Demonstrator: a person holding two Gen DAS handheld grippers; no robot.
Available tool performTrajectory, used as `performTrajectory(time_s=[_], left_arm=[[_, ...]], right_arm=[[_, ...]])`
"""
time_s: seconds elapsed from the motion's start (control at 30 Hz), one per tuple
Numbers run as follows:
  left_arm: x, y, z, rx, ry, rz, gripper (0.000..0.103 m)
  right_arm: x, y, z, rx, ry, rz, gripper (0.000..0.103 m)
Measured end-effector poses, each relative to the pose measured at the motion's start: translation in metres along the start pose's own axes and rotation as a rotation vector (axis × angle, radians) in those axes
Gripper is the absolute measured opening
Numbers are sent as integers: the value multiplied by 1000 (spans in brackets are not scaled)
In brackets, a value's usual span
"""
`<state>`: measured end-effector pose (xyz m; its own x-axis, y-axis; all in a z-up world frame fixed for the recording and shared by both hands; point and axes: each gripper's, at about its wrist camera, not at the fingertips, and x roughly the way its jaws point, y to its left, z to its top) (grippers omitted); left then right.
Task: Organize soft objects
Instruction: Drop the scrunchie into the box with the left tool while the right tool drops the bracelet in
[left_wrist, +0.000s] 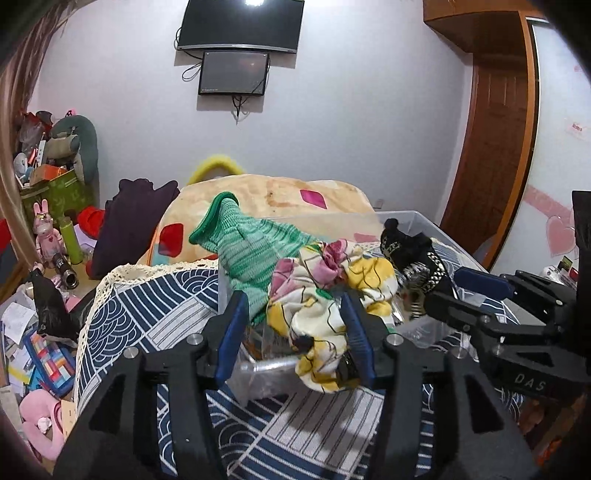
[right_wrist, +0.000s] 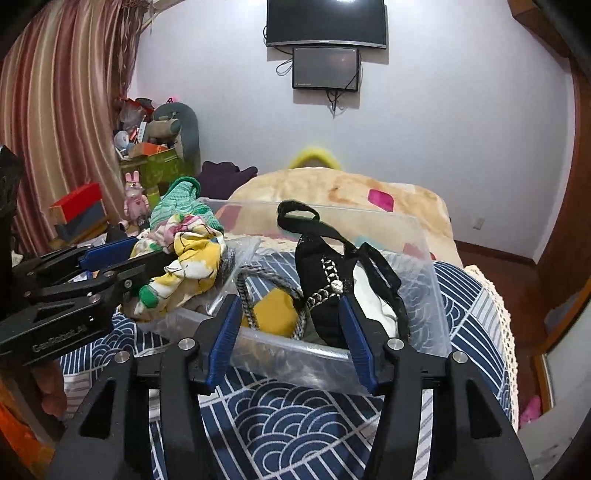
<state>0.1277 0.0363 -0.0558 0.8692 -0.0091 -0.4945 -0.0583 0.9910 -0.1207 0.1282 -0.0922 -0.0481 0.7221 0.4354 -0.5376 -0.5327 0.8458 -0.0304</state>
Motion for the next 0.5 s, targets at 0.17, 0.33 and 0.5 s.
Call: performTrajectory(time_s=[0.17, 0.33, 0.5], left_arm=[[-16, -3, 1, 17, -19, -7, 52], [-41, -8, 11, 28, -75, -23, 52], [-75, -13, 16, 31, -147, -39, 52]], right_arm=[[-13, -6, 2, 8, -27, 7, 52], [-35, -9, 6, 16, -82, 13, 52], [-65, -9, 13, 19, -161, 24, 52]])
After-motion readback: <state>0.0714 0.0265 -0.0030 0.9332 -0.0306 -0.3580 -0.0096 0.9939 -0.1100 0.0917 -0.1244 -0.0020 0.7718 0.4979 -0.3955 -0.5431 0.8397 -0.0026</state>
